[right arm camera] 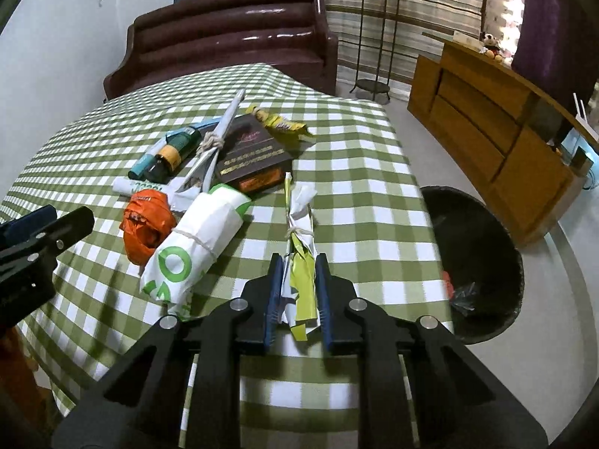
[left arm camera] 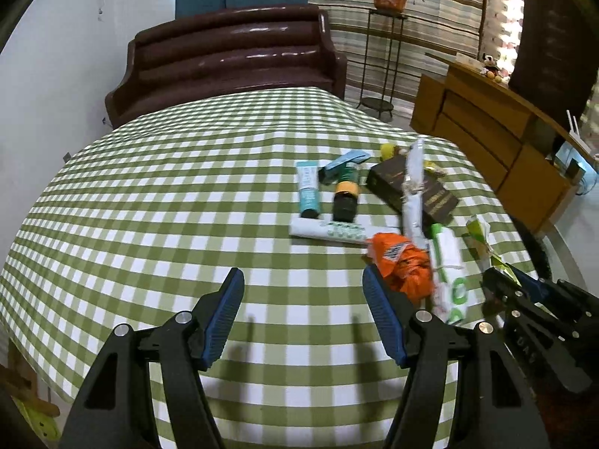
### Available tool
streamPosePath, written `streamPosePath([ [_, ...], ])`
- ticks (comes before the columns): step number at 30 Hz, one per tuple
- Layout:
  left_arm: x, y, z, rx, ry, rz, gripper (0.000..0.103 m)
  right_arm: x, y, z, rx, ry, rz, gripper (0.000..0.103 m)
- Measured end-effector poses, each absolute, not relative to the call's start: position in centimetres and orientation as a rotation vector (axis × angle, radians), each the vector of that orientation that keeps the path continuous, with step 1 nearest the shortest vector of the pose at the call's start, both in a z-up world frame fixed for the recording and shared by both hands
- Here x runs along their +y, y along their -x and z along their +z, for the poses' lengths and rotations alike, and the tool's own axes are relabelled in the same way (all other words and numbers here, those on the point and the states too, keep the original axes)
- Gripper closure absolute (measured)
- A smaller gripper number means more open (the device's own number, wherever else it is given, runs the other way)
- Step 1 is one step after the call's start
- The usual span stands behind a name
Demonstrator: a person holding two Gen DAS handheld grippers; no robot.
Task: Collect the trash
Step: 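Grasp the yellow-white paper bundle with the right gripper while the left grasps the orange packet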
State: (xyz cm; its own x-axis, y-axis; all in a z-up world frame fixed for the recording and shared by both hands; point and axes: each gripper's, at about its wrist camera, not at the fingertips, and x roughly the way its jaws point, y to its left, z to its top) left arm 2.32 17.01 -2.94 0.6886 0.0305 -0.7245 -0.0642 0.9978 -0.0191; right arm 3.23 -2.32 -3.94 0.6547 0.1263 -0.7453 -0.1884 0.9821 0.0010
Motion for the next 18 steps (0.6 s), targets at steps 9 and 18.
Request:
streamPosePath([
  [9, 14.2, -3.1, -2.2, 0.798, 0.042, 0.022, 0.033, -5.1, -2.8, -3.0, 0.809, 0.053, 0.152, 0.085],
  [18, 12.5, -5.3, -4.0, 0.862, 0.055, -0.007, 0.032, -7.2, -2.7, -3.2, 0.808, 0.032, 0.133, 0.085],
])
